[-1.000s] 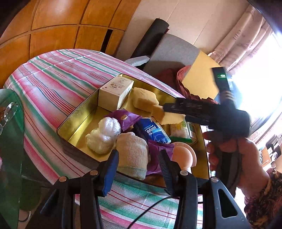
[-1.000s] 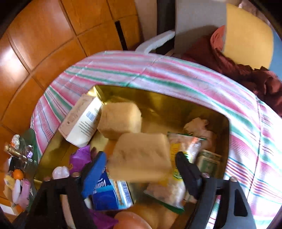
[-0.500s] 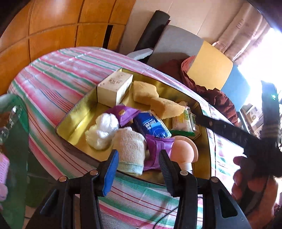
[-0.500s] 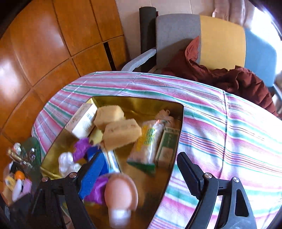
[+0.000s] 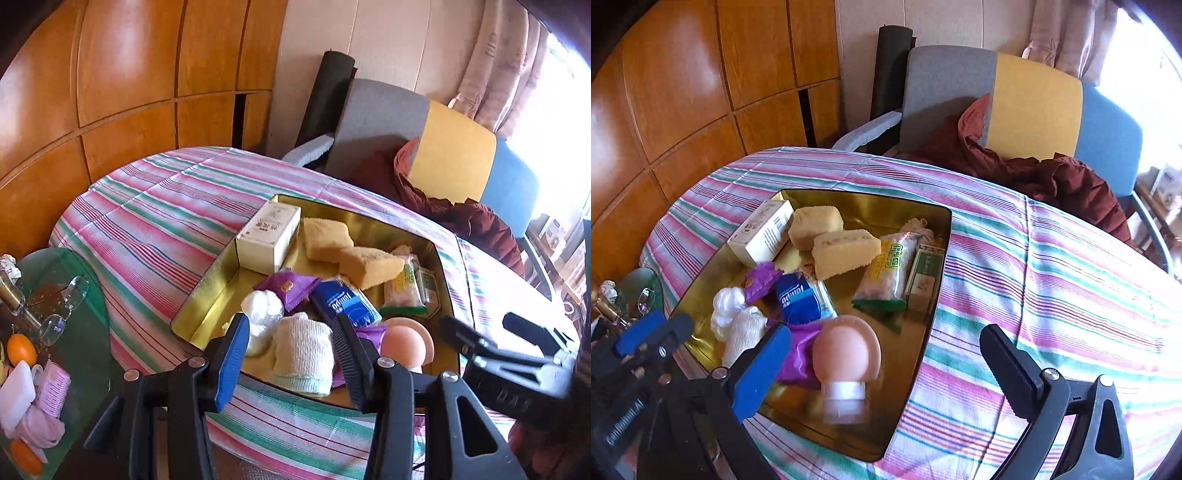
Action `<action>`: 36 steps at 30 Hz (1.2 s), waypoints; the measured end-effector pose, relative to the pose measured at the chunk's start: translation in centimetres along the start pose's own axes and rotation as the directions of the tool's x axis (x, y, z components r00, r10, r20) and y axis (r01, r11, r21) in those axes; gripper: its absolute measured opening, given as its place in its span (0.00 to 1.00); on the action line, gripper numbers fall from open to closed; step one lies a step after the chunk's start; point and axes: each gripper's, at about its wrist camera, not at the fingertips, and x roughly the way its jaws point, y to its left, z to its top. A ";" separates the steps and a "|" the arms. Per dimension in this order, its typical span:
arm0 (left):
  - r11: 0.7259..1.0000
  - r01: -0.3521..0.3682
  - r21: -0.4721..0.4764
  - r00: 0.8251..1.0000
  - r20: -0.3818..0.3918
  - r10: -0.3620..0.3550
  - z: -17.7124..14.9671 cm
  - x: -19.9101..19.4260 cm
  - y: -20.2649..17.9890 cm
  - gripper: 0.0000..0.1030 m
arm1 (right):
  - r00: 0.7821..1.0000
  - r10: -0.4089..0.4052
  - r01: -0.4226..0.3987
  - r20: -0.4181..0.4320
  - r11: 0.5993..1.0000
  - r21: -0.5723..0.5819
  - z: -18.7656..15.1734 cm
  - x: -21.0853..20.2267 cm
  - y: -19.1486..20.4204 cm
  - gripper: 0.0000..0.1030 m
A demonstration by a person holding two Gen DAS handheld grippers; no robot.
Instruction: Organize objects
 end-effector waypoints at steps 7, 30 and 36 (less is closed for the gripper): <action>0.998 -0.048 0.029 0.999 -0.001 0.048 0.1 -0.3 -0.5 0.46 | 0.998 -0.043 0.043 0.035 0.999 -0.019 -0.4 -1.2 1.0 1.00; 0.995 -0.099 0.023 0.994 -0.052 0.100 0.3 -0.2 0.1 0.46 | 0.994 -0.100 0.096 0.050 0.993 0.071 -0.4 -2.3 1.4 1.00; 0.994 -0.105 0.035 0.991 -0.076 0.107 -0.1 0.2 0.0 0.46 | 0.993 -0.107 0.103 0.049 0.992 0.077 -0.6 -2.3 1.3 1.00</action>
